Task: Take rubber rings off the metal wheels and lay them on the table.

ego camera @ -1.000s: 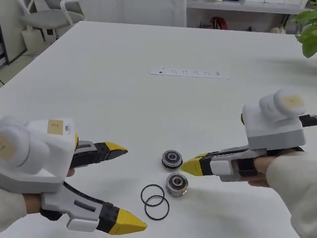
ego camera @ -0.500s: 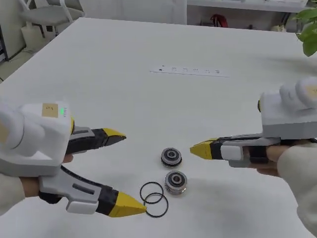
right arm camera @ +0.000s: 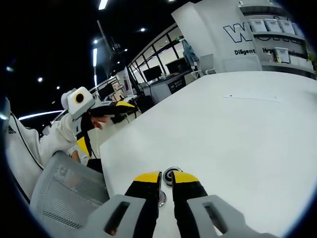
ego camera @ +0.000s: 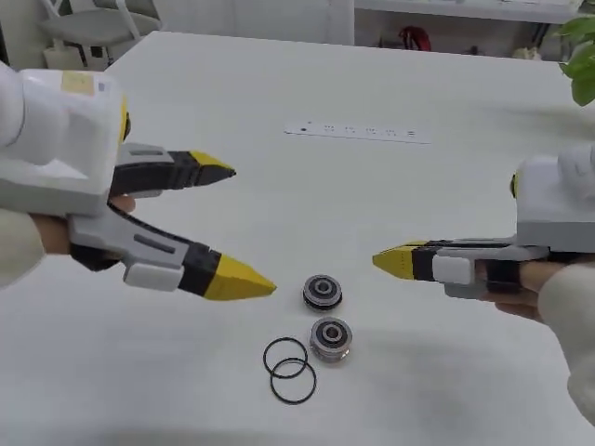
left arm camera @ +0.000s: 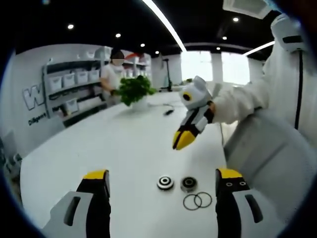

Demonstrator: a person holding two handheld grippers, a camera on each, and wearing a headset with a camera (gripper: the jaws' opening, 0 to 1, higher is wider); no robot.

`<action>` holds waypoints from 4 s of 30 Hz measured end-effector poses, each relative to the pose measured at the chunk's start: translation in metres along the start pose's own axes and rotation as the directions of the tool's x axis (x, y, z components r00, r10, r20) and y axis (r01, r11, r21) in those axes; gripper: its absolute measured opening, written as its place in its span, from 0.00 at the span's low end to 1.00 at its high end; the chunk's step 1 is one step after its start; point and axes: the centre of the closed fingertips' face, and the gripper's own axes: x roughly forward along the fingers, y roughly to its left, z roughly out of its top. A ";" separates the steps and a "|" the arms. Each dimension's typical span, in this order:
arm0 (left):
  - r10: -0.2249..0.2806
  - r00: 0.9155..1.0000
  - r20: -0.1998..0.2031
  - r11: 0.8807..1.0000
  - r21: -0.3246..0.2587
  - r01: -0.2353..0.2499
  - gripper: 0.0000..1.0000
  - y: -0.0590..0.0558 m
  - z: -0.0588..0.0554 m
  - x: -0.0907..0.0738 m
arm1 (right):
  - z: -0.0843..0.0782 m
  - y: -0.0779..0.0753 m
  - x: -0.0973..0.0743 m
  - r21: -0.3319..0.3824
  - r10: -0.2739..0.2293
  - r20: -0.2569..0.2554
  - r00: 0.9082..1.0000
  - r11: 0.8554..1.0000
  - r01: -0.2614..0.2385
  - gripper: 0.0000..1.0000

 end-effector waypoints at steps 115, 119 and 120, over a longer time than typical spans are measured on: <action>-0.096 0.983 -0.159 0.995 -0.024 0.093 0.22 -0.009 -0.085 0.111 | -0.059 -0.019 0.059 -0.167 0.011 -0.206 0.978 0.985 -0.046 0.25; -0.100 0.981 -0.168 0.995 -0.021 0.097 0.19 -0.010 -0.088 0.112 | -0.059 -0.018 0.060 -0.164 0.015 -0.201 0.979 0.985 -0.049 0.24; -0.097 0.981 -0.169 0.995 -0.018 0.096 0.19 -0.010 -0.088 0.112 | -0.059 -0.018 0.061 -0.161 0.016 -0.201 0.980 0.986 -0.049 0.23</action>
